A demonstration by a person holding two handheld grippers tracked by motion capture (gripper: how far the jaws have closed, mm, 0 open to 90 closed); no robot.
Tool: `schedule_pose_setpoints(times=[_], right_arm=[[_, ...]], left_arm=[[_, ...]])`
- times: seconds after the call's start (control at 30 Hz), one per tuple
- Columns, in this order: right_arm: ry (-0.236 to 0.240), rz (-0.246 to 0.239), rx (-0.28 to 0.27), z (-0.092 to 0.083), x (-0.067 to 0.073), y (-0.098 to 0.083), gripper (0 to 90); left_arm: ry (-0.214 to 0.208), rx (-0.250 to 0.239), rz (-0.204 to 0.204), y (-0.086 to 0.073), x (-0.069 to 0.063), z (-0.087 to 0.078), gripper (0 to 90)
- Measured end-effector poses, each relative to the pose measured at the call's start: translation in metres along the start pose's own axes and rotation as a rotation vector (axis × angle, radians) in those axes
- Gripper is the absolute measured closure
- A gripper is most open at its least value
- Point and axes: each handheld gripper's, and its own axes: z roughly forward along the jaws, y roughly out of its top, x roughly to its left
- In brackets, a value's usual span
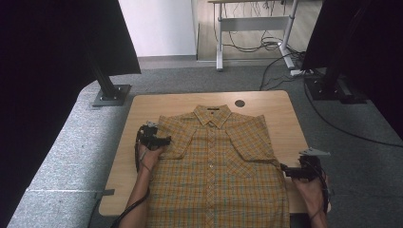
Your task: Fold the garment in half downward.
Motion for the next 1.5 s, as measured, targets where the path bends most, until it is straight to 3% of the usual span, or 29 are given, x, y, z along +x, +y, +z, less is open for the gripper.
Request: schedule_pose_setpoints(times=[0.83, 1.07, 1.5], right_arm=[[0.089, -0.037, -0.017, 0.060, 0.004, 0.067, 5.3], [0.086, -0.062, 0.003, 0.081, 0.010, 0.081, 5.7], [0.068, -0.085, 0.047, 0.115, 0.012, 0.091, 5.8]], left_arm=[[0.003, -0.001, -0.001, 0.000, 0.000, 0.000, 5.4], [0.003, -0.002, -0.003, 0.000, 0.000, 0.000, 5.4], [0.003, -0.003, -0.001, -0.001, 0.000, -0.001, 5.7]])
